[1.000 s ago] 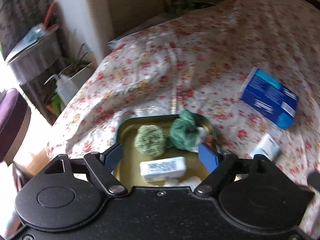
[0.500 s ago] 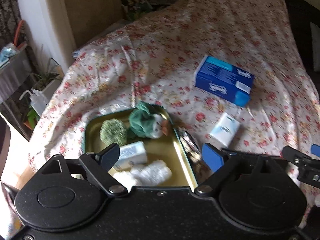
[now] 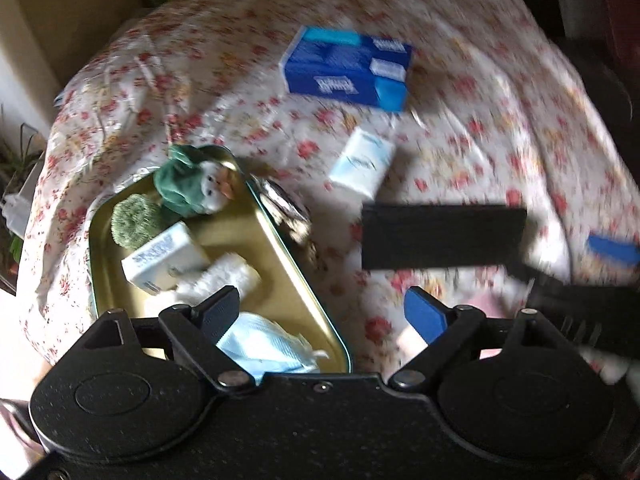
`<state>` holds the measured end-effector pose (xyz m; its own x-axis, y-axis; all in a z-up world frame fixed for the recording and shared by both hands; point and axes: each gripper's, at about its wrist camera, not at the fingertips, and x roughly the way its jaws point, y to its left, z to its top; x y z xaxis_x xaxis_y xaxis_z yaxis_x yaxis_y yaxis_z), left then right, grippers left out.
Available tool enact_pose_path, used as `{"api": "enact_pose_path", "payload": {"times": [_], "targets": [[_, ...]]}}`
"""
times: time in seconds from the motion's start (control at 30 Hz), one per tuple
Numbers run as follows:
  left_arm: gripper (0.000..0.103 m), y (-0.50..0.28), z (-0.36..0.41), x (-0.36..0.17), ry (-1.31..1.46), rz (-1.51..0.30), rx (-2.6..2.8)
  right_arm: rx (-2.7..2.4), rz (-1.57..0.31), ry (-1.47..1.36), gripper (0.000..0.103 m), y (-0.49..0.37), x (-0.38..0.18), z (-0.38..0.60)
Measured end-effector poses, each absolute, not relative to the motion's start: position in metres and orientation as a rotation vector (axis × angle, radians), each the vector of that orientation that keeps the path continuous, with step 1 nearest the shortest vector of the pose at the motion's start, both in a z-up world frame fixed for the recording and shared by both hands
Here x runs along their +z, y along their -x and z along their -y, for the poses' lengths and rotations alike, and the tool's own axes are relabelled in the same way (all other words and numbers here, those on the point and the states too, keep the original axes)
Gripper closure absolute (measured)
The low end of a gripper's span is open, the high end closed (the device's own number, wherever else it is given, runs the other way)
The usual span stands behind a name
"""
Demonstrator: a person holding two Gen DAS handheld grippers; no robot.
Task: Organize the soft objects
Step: 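Move both tools back to the tape roll and pink cloth item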
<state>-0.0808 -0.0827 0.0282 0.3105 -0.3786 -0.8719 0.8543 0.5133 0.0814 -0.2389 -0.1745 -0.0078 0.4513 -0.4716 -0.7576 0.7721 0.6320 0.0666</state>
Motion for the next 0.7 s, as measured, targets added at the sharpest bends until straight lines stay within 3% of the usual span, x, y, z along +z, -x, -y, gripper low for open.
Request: {"api": "enact_pose_path", "payload": {"times": [0.33,0.7], "targets": [[0.017,0.107,0.097,-0.001,-0.712,-1.021,-0.976,-0.917,-0.72,-0.658,0.001,0.266,-0.005,0.217],[0.024,0.092,0.116,-0.025,-0.759,-1.049,-0.882,-0.856,-0.759,-0.62,0.001,0.26,-0.006,0.209]]}}
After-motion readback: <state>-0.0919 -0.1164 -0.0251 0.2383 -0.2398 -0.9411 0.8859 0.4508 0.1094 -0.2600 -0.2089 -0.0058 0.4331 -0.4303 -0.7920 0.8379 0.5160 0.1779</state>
